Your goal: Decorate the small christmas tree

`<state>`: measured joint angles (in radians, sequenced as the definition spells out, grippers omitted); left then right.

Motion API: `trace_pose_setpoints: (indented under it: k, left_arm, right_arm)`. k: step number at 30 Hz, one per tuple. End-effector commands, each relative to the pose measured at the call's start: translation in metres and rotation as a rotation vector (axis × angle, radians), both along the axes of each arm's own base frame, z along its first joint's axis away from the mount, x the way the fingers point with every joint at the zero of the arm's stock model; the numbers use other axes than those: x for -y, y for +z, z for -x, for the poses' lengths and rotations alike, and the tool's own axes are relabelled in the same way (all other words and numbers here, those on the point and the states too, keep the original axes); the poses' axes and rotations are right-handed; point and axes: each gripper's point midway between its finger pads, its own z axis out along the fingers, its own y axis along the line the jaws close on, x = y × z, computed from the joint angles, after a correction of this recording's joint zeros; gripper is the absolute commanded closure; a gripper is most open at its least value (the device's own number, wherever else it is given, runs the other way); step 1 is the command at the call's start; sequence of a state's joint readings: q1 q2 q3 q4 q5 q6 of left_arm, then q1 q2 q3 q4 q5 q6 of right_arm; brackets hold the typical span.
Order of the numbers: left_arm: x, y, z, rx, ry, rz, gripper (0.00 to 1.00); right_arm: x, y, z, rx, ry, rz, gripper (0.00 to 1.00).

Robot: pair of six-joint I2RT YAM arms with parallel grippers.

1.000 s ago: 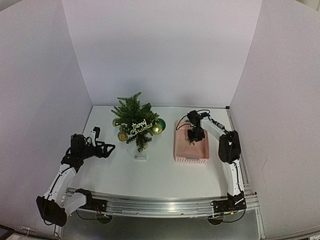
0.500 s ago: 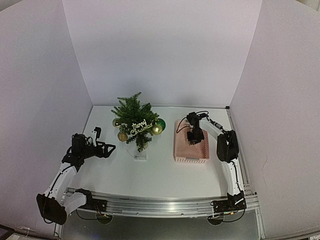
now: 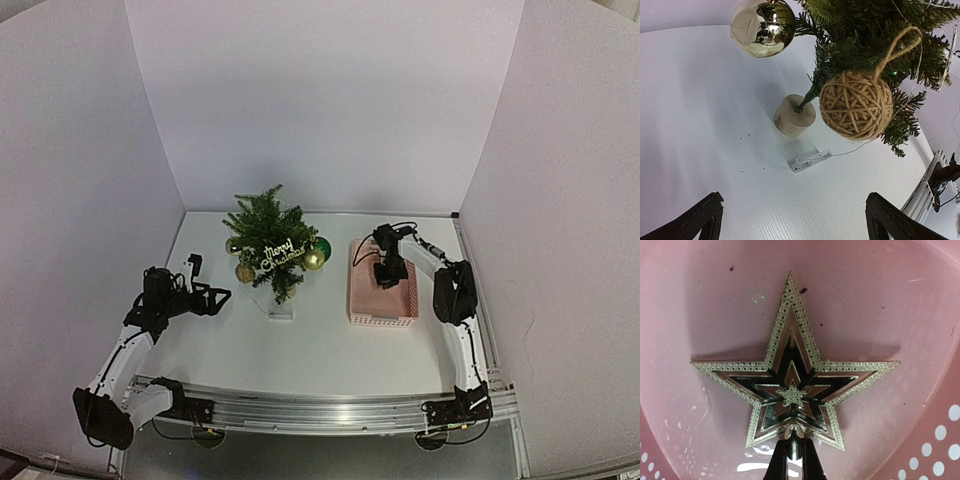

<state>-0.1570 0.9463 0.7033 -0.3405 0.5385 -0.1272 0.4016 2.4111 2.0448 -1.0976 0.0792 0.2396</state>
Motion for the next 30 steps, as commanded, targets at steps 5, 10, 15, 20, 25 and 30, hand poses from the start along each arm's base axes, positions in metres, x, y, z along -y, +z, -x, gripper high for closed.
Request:
trace_pose_setpoints:
  k: [5,10,15,20,25,30]
  left_arm:
    - [-0.002,0.049,-0.005,0.146,0.01,0.018,0.01]
    - [0.0,0.08,0.003,0.204,0.0,0.057,0.01]
    - [0.005,0.121,0.017,0.285,-0.036,0.107,0.01]
    - [0.016,0.181,0.035,0.382,-0.117,0.189,0.03]
    - [0.027,0.234,0.041,0.435,-0.174,0.294,0.04]
    - [0.057,0.26,0.054,0.47,-0.287,0.308,0.04]
  right_arm:
    - [0.001,0.111,-0.021,0.255,-0.074,-0.051,1.0]
    - [-0.002,0.224,-0.021,0.56,-0.111,-0.129,1.0]
    - [-0.041,0.34,0.016,0.876,-0.07,-0.22,1.0]
    - [-0.119,0.425,0.073,1.13,0.044,-0.411,1.0]
    - [-0.211,0.466,0.133,1.302,0.204,-0.656,1.0]
    - [-0.279,0.485,0.176,1.392,0.326,-0.741,1.0]
